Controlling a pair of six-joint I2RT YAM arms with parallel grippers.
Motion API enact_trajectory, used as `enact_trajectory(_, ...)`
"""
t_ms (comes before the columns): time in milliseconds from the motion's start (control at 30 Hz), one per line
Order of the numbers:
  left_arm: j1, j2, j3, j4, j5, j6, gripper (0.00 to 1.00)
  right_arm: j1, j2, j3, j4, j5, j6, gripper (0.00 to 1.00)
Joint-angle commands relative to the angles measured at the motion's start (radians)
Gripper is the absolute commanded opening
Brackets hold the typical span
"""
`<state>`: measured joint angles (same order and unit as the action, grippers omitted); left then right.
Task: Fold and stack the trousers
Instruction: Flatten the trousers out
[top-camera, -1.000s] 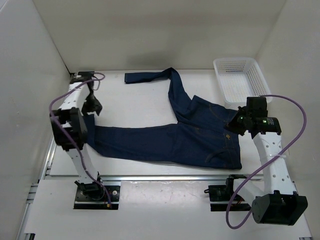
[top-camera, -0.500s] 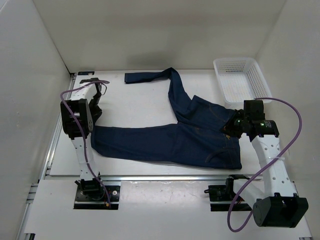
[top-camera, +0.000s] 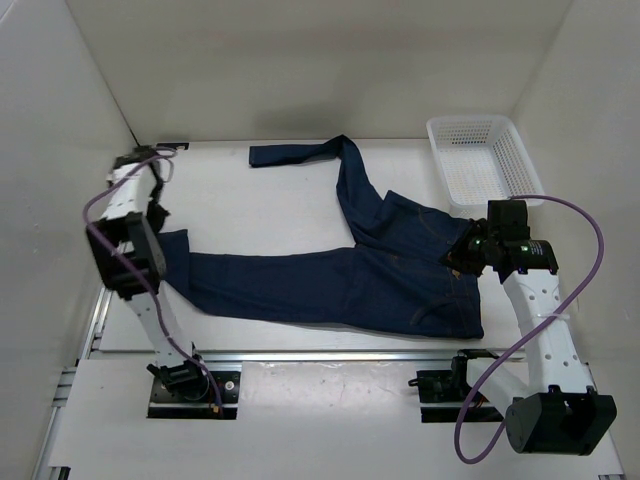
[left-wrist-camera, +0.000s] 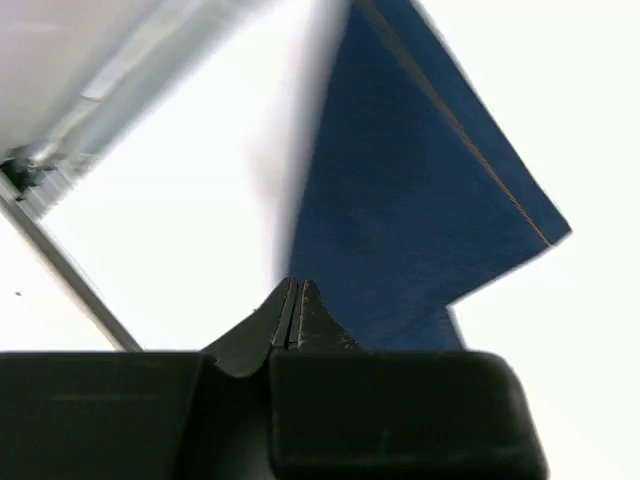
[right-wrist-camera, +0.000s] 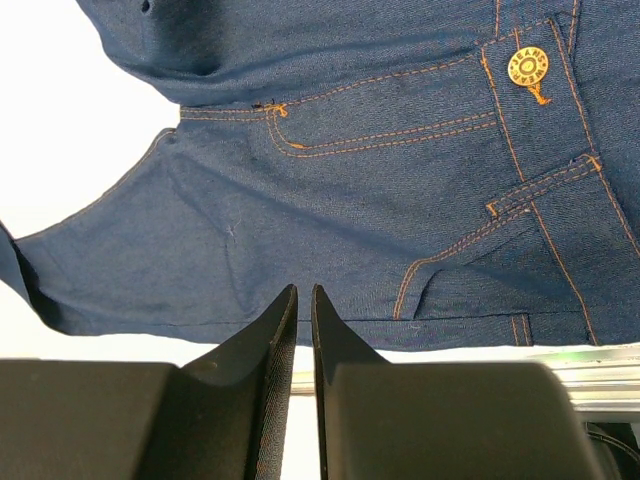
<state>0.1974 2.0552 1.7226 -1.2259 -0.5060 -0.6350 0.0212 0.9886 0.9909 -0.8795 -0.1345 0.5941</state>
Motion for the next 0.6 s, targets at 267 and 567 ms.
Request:
enact_trajectory(267,-0.012,-0.101,0.011,0.036,0.078,0.080,0.41,0.005,-0.001,-0.015,0.039,-0.025,-0.022,0.18)
enact_trajectory(567,-0.089,0.114,0.118,0.014,0.078,0.067,0.69,0.005,-0.024,-0.024,0.030,-0.025,-0.022,0.21)
